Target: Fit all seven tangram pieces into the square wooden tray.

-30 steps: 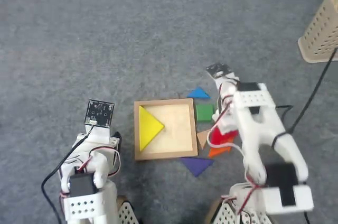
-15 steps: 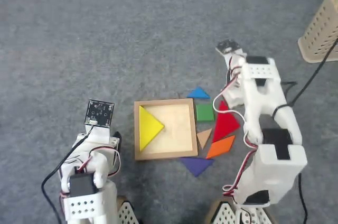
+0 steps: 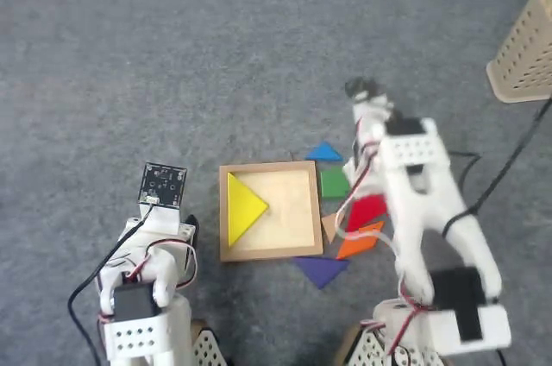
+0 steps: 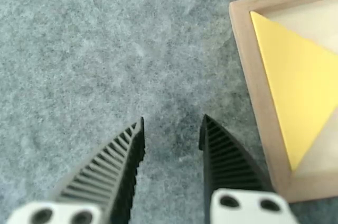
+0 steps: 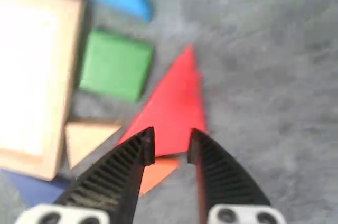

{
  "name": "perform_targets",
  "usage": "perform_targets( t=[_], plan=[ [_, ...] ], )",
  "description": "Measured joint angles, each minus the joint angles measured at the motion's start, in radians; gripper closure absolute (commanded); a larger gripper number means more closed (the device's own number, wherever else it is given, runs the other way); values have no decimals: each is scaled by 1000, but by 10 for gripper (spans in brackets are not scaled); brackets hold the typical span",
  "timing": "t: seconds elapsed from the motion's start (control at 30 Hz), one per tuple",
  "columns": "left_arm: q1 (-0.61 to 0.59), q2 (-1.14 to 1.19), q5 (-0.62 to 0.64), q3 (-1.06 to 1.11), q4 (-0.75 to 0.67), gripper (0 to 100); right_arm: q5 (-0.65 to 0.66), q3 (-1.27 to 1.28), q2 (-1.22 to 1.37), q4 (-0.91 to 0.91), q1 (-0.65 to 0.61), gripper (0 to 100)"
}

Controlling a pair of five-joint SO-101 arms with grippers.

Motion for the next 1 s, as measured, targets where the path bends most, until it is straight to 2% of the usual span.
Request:
perform_targets(
  t=[0.3,0.63,0.83,1.0],
  plan=[
    [0,0,0,0,0,832,-126,32,86,-38,-31,768],
    [0,0,0,0,0,832,-135,-26,213,-52,-21,768],
    [0,0,0,0,0,832,-130,-161,313,-52,60,770],
    [0,0,0,0,0,832,-74,-302,407,-46,132,771]
  ],
)
